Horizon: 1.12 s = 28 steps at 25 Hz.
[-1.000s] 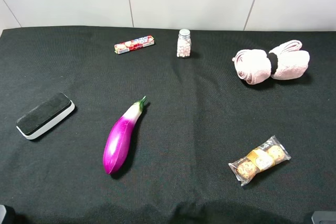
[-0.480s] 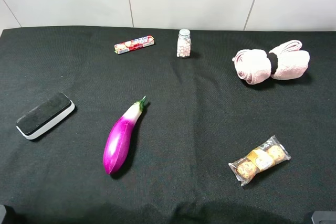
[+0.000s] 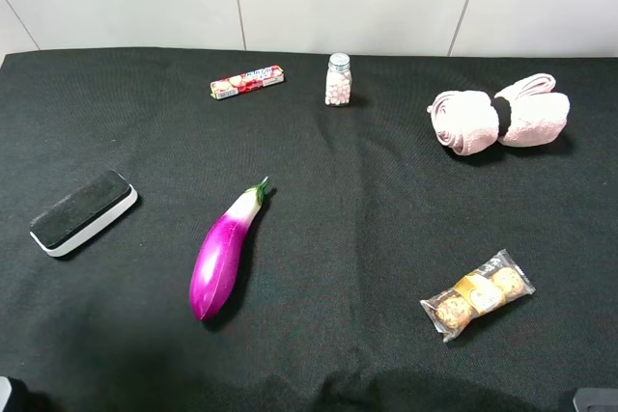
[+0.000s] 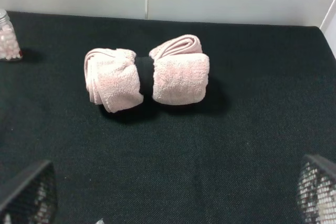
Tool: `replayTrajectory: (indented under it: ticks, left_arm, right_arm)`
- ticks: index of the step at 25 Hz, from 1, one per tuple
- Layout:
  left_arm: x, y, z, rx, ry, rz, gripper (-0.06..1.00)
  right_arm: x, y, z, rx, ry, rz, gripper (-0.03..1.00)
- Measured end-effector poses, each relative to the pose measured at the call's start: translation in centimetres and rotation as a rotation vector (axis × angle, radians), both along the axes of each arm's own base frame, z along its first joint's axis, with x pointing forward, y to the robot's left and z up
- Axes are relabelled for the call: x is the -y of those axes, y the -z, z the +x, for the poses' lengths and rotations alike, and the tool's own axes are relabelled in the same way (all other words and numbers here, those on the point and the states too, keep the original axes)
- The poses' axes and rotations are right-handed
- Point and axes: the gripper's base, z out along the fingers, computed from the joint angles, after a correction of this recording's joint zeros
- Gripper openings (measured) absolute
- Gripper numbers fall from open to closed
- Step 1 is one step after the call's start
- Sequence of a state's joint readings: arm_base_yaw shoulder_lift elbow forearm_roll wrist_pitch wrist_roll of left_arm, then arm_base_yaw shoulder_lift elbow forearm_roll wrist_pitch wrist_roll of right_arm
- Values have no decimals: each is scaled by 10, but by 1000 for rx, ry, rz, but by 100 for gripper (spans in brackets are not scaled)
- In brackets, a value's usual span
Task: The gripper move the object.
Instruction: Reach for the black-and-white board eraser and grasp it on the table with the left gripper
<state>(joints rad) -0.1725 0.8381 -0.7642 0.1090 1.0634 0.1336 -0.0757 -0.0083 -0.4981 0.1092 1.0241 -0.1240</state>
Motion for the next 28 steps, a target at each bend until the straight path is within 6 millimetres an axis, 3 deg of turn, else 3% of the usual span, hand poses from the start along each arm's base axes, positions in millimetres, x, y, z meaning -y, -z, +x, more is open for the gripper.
replayTrajectory:
  ticks: [9,28]
  left_arm:
    - [5,24,32,-170,27,41,99]
    - [13,79,84,-339,111,105,99]
  right_arm:
    - [0,0,0,0,0,0,69]
    - [0,0,0,0,0,0,69]
